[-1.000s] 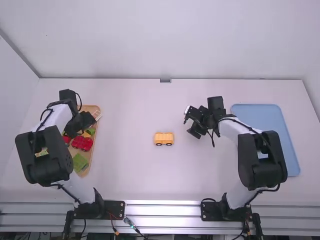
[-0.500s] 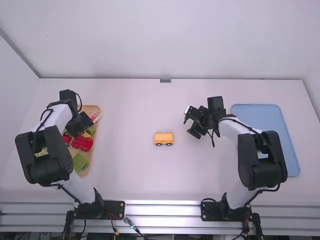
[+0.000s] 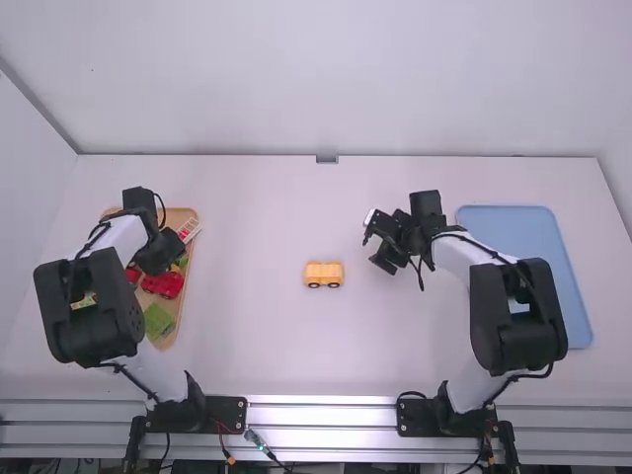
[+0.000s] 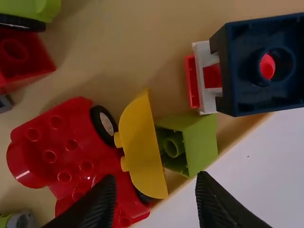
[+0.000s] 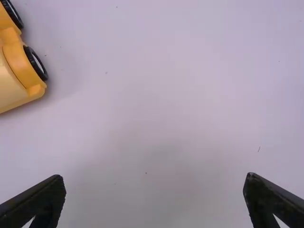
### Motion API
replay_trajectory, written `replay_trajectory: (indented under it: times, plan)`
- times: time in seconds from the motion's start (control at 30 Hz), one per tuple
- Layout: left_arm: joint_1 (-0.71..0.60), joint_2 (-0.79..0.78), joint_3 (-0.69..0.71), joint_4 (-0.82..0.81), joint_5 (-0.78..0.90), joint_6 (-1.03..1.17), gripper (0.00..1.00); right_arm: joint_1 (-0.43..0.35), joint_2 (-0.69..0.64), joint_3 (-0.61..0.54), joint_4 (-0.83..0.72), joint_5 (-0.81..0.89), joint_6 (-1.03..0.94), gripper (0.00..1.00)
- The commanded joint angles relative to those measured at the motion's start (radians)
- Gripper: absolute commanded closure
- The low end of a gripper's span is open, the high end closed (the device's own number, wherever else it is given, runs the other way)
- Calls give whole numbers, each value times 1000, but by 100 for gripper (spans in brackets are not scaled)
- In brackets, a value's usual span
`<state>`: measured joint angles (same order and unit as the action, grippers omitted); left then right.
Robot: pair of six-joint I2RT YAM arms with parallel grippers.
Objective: Assemble lego blocks to make yellow taxi
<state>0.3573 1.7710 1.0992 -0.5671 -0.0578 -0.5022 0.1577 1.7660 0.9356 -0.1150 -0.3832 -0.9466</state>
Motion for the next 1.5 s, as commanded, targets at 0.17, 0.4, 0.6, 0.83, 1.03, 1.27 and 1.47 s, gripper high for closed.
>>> replay_trajectory:
  times: [0.17, 0.4, 0.6, 0.83, 1.03, 1.27, 1.47]
  plan:
    - [3, 11, -26, 9, -15, -7, 59, 0, -15, 13, -2, -14, -1, 1]
    - [4, 10, -52, 24, -87, -59, 61, 0, -15, 13, -3, -13, -1, 1]
    - [3, 11, -57, 47, -89, -48, 63, 0, -15, 13, -5, -13, -1, 1]
    - [3, 11, -59, 46, -73, -51, 66, 0, -15, 11, -6, -14, -1, 1]
    - [2, 11, -70, 62, -63, -52, 69, 0, -15, 11, -3, -14, 0, 1]
    - [5, 11, -100, 99, -63, -51, 70, 0, -14, 11, -2, -14, -1, 1]
    - [1, 11, -120, 126, -59, -51, 66, 0, -14, 11, -2, -22, -1, 1]
